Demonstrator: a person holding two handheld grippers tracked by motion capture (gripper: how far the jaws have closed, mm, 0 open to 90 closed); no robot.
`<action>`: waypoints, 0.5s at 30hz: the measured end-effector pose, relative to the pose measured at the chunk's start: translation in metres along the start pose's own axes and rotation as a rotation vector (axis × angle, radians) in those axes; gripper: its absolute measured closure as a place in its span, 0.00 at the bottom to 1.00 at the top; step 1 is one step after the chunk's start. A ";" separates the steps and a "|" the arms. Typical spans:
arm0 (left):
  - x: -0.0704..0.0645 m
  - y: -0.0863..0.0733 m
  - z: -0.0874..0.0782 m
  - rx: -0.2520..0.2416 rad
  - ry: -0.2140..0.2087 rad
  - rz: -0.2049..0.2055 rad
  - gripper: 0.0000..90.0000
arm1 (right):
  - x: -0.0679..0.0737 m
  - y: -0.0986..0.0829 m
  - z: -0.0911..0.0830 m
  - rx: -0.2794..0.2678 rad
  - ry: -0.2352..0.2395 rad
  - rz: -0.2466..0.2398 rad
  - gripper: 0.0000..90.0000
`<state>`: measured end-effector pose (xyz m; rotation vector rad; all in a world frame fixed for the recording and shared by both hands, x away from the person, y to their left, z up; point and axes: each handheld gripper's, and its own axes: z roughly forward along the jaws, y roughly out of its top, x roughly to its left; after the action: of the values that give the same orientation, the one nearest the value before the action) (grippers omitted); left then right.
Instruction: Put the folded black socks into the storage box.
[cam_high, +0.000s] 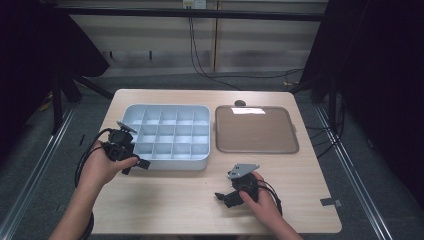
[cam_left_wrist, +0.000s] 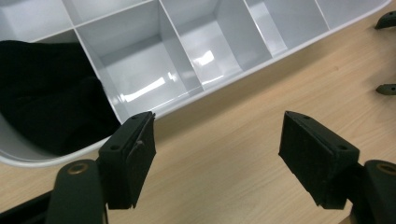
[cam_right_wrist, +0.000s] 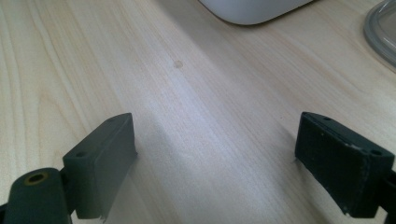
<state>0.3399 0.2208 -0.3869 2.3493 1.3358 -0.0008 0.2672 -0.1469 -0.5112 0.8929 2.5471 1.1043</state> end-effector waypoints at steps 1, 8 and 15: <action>-0.001 -0.001 0.001 -0.001 -0.004 0.008 0.29 | 0.000 0.000 0.000 0.000 0.000 0.001 0.13; -0.005 -0.009 0.005 -0.002 -0.017 0.009 0.29 | 0.000 0.000 0.000 -0.002 0.001 -0.002 0.13; -0.009 -0.016 0.011 -0.007 -0.032 0.022 0.29 | 0.001 0.000 0.000 -0.001 0.001 -0.001 0.13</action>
<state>0.3242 0.2171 -0.4008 2.3475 1.2931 -0.0272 0.2667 -0.1465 -0.5112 0.8910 2.5471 1.1068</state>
